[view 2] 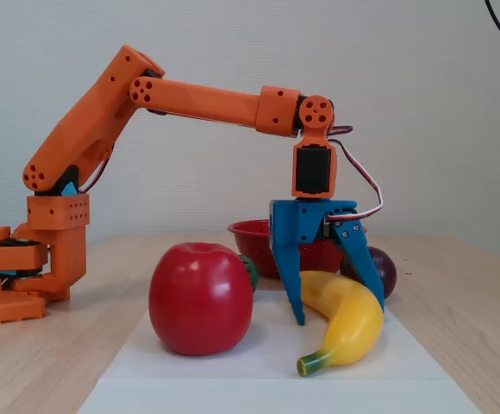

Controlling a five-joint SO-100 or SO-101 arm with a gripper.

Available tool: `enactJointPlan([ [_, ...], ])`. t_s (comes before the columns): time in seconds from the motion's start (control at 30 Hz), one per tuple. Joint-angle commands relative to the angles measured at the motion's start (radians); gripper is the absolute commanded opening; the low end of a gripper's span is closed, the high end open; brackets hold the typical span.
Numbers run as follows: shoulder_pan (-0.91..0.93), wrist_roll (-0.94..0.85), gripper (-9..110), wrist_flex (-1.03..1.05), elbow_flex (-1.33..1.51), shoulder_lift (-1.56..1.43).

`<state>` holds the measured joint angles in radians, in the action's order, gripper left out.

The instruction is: Grasp the banana and put it in the red bowl

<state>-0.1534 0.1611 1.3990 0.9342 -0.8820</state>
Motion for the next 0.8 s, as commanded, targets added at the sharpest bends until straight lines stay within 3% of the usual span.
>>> enactJointPlan([
  [0.0,-0.005,0.005,32,-0.021,-0.110,-0.038],
  [0.23,-0.011,0.003,23,-0.028,-0.112,-0.037],
  [0.43,-0.012,0.005,0,-0.035,-0.127,-0.037],
  [0.77,-0.003,-0.026,0,0.026,-0.227,-0.106],
])
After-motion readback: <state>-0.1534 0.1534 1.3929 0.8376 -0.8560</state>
